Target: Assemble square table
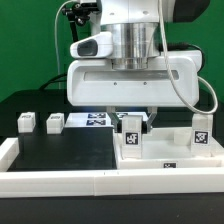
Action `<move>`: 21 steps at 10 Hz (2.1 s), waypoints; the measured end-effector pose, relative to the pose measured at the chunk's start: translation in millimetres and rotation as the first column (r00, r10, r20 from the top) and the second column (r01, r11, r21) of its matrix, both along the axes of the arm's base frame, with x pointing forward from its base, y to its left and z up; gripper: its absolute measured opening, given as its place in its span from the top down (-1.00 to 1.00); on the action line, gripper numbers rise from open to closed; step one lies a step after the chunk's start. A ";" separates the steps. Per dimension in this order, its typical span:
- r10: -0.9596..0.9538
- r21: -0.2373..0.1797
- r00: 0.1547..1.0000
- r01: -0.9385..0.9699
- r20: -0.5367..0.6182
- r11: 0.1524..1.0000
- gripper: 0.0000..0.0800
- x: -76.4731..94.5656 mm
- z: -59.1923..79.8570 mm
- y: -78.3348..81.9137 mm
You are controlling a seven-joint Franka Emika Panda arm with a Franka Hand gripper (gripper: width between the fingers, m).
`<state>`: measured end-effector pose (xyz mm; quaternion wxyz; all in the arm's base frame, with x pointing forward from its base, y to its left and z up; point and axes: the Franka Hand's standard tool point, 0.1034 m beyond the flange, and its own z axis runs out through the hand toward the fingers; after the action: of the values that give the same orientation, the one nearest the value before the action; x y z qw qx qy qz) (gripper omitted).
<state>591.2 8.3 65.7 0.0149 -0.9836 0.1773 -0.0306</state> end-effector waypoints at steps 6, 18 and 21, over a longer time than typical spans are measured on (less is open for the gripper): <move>-0.379 0.030 0.925 0.379 0.012 0.925 0.27 2.1 -0.4 1.0; 0.420 -0.033 0.908 -0.420 0.001 0.907 -0.62 -2.0 -1.3 6.3; 0.631 -0.057 0.776 -0.630 -0.016 0.774 -0.62 -1.6 -1.8 4.8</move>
Offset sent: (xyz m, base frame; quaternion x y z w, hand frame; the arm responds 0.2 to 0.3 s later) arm -0.0019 0.0007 -0.0012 -0.0225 -0.0070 0.1644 0.9861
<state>589.6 13.2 64.0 -0.0046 -0.9861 -0.1632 -0.0309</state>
